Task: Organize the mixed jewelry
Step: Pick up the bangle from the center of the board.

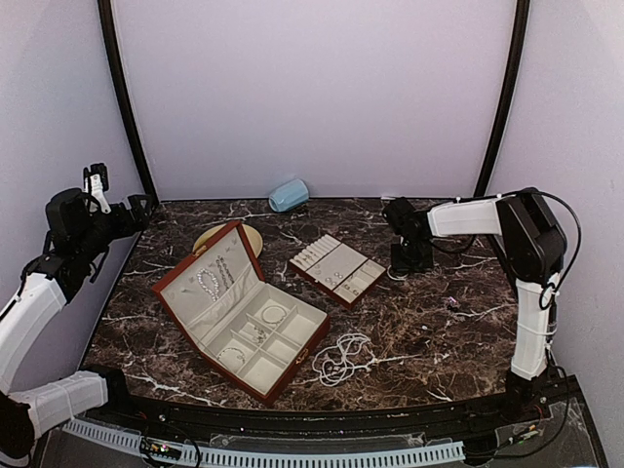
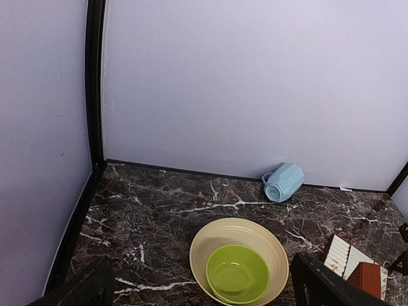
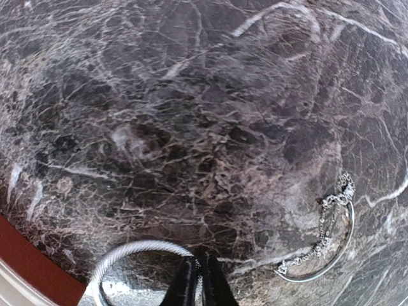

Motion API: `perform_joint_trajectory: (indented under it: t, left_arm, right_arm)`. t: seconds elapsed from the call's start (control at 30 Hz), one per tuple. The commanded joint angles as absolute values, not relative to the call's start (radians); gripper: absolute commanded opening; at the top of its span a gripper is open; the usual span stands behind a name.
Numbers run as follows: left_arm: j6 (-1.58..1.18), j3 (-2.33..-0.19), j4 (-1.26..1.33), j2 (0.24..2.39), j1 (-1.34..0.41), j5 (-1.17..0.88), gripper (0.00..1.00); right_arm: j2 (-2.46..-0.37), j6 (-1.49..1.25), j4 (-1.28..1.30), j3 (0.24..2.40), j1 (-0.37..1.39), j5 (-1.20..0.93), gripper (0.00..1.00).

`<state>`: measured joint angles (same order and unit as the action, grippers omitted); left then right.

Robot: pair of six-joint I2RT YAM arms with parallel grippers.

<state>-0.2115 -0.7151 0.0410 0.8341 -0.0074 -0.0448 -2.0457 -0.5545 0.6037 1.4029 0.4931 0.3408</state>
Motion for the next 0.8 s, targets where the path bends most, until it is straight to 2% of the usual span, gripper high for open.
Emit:
perform_joint_trajectory:
  t: [0.0,0.77]
  left_arm:
    - [-0.192,-0.697,0.069,0.803,-0.003,-0.026,0.99]
    - [-0.196,-0.688,0.075,0.788,0.021,-0.026,0.99]
  right_arm:
    - [-2.068,-0.560,0.579,1.368,0.479,0.322,0.01]
    - [-1.804,-0.487,0.617,1.274,0.476,0.352,0.00]
